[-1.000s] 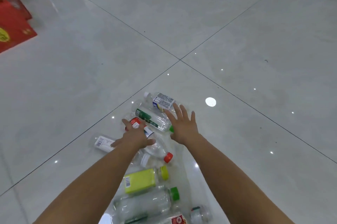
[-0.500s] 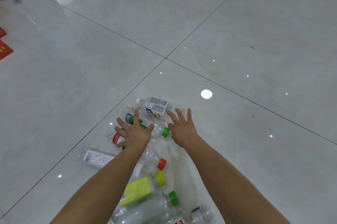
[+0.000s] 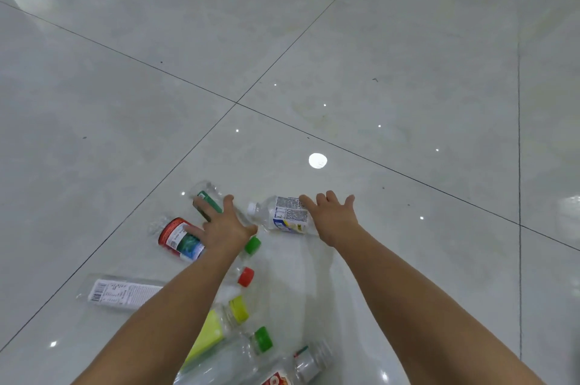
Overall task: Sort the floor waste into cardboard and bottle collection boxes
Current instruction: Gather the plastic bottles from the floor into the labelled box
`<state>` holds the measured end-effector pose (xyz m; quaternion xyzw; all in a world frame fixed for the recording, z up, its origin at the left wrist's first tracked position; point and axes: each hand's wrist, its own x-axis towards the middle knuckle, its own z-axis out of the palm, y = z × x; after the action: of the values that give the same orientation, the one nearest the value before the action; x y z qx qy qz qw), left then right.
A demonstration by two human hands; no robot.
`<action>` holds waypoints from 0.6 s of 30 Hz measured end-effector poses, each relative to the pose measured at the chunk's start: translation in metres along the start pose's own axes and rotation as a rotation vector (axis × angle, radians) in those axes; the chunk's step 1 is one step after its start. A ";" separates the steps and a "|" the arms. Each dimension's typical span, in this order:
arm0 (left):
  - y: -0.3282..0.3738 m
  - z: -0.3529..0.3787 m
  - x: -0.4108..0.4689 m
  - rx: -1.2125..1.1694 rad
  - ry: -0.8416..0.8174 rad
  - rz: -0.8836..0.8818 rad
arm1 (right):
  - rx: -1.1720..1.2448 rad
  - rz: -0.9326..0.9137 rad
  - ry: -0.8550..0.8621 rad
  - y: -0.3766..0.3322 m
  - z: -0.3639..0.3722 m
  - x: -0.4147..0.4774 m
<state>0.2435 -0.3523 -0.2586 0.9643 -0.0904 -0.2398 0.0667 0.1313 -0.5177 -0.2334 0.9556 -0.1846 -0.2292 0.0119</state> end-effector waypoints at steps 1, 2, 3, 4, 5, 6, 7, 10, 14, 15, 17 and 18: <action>0.005 0.004 -0.002 0.035 0.000 0.047 | -0.009 0.005 -0.005 0.009 -0.001 -0.004; 0.011 0.008 -0.004 0.071 -0.003 0.100 | -0.018 0.011 -0.010 0.017 -0.002 -0.008; 0.017 0.011 -0.007 0.101 -0.004 0.155 | -0.028 0.015 -0.019 0.024 -0.002 -0.012; 0.022 0.015 -0.011 0.126 0.000 0.213 | -0.041 0.013 -0.025 0.031 -0.001 -0.016; 0.028 0.018 -0.016 0.147 0.005 0.274 | -0.050 0.014 -0.029 0.036 -0.001 -0.020; 0.034 0.023 -0.020 0.156 0.007 0.343 | -0.059 0.014 -0.029 0.041 0.000 -0.023; 0.039 0.027 -0.024 0.147 0.002 0.418 | -0.069 0.011 -0.034 0.046 -0.001 -0.026; 0.051 0.046 -0.036 0.000 -0.093 0.586 | -0.053 0.039 -0.119 0.059 -0.002 -0.037; 0.060 0.073 -0.067 -0.189 -0.107 0.393 | 0.283 0.304 -0.168 0.071 0.007 -0.051; 0.062 0.079 -0.075 -0.231 -0.113 0.289 | 0.410 0.466 -0.160 0.074 0.010 -0.051; 0.067 0.085 -0.085 -0.352 -0.153 0.123 | 0.701 0.793 -0.178 0.079 0.020 -0.046; 0.070 0.088 -0.086 -0.412 -0.173 0.072 | 0.886 0.873 -0.206 0.080 0.024 -0.046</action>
<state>0.1169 -0.4101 -0.2847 0.9022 -0.0791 -0.3326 0.2629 0.0550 -0.5743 -0.2265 0.6793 -0.6353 -0.1959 -0.3107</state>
